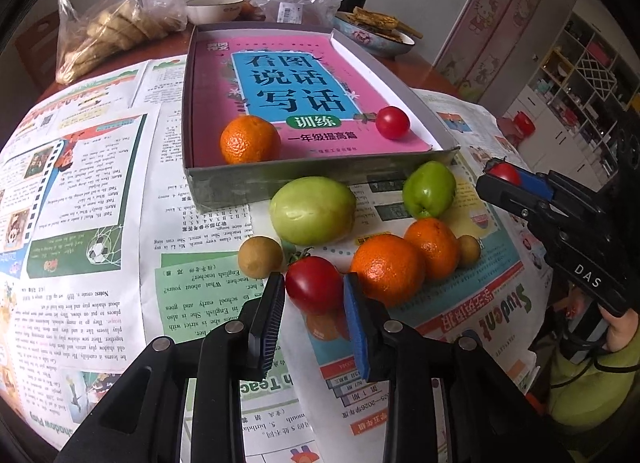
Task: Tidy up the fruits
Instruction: 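Grasp a red tomato with the left gripper while the right gripper holds its tomato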
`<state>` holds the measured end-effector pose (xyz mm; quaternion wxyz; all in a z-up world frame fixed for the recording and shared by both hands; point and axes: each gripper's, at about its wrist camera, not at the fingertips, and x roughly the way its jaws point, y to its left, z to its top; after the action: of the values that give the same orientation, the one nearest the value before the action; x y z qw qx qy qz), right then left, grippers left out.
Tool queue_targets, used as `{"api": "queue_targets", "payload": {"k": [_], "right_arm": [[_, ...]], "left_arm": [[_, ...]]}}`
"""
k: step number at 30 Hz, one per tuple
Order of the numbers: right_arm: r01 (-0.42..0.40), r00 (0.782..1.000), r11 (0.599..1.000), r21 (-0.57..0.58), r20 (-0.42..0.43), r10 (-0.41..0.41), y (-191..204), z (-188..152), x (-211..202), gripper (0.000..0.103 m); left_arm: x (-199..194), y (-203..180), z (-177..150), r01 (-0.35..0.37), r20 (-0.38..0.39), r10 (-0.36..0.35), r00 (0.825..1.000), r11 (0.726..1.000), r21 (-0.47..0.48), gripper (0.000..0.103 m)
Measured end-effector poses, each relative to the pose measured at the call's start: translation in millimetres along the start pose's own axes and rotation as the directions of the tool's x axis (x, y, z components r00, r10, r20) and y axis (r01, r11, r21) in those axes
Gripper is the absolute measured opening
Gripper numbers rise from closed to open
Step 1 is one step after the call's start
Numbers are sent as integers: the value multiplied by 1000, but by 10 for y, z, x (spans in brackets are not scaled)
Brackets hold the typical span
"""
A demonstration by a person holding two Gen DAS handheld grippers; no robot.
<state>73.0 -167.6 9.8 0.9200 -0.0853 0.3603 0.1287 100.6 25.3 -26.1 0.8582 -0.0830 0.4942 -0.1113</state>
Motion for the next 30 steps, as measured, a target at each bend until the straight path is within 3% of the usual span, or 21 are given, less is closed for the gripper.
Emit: {"api": "queue_targets", "payload": {"k": [13,24,30], "right_arm": [[-1,1000,1000,2,4,1,2,8,8,28],[-5,1000,1000,-10,17,5,10,123,33,28],[-6,1000,1000,-17,28,6,3,215,54,28]], "left_arm": [[7,27,12,-8,5,8,1000,1000,-13,30],[-324,-28,264,-26,110,24,994,999,22,30],[-318,-29,416,-32,122,28,992,999,29,30]]}}
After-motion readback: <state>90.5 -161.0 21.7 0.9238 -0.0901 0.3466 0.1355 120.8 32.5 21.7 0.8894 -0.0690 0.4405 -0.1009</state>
